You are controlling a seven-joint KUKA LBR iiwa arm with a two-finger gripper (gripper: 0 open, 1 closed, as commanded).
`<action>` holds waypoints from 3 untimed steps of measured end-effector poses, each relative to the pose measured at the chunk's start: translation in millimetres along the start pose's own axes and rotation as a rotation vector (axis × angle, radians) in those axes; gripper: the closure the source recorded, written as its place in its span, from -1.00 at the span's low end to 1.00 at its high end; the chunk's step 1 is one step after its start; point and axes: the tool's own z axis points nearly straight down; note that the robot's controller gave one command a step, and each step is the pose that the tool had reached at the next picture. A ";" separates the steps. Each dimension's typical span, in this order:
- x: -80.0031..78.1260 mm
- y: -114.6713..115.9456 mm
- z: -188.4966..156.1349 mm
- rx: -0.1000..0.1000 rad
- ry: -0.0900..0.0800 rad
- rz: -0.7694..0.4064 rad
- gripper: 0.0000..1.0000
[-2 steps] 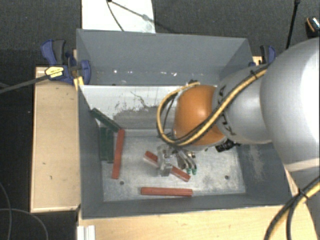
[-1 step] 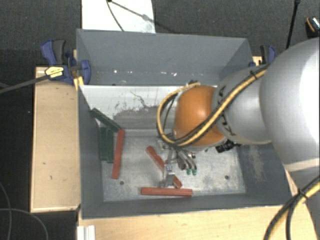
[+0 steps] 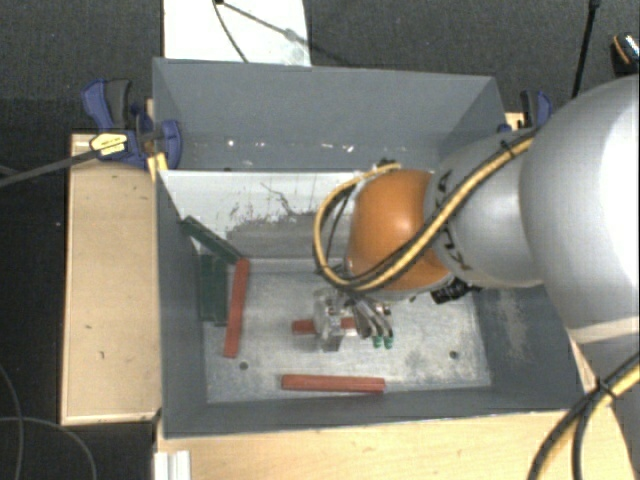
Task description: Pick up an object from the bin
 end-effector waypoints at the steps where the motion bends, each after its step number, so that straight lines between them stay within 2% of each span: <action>1: 1.6 -0.3 1.6 0.001 0.004 0.001 -1.00; 2: -30.0 -49.3 1.4 0.004 0.001 0.045 -1.00; 3: -28.6 -46.0 1.5 0.002 0.004 0.042 1.00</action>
Offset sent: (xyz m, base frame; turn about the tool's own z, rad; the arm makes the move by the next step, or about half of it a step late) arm 0.0000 0.0000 0.0000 0.0000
